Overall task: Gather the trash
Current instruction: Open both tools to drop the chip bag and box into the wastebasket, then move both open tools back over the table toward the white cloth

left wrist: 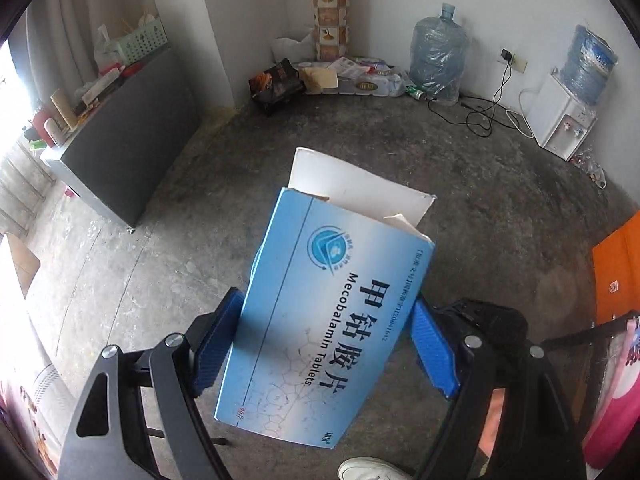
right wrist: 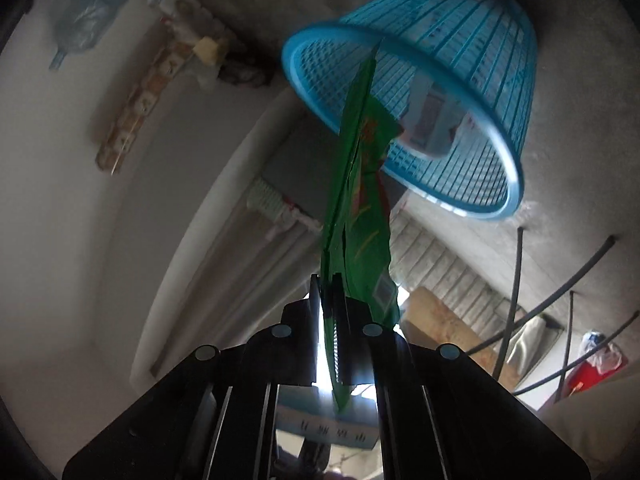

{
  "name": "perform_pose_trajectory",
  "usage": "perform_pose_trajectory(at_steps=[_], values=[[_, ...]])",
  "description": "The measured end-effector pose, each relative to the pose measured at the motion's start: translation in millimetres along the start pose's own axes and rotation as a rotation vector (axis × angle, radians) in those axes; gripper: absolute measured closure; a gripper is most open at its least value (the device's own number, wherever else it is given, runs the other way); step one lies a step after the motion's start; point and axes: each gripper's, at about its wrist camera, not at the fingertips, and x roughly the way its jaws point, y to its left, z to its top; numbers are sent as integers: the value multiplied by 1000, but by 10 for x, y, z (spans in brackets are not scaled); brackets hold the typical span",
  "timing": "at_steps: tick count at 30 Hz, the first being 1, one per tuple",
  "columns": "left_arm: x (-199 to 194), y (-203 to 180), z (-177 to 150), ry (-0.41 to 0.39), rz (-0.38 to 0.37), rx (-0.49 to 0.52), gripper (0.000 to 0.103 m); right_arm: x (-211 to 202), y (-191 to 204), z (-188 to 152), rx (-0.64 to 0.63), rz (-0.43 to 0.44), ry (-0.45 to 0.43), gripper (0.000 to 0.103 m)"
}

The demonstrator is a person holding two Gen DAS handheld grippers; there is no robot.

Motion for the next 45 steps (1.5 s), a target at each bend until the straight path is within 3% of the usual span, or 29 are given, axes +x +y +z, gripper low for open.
perform_pose_trajectory(at_steps=[1,3,6,15,17,20,25,32,39,45], values=[[64,3,10,9,-3,-10,24,-15,-61,94,26,-8,-37,69],[160,25,8,21,-17,-29,24,-90,-147,171,71,-22,-94,57],[286,33,7,29,-29,-38,24,-127,-150,124,25,-49,-72,48],[734,-95,205,98,-37,-48,23,-418,-69,97,-23,-35,-79,47],[928,-141,266,151,-25,-60,11,-464,-58,75,-29,-47,-89,46],[1023,-114,282,170,15,-99,9,-454,-32,21,-43,-58,-83,45],[753,92,167,127,-44,-168,9,-296,-47,-9,-48,-86,-54,43],[-17,358,67,14,-18,-142,9,-76,-81,-181,-78,-147,11,43],[-765,596,-276,-82,-16,-172,9,-260,2,-328,-145,-195,9,43],[-1350,799,-714,-158,-13,-227,9,-398,271,-699,-362,-373,15,43]])
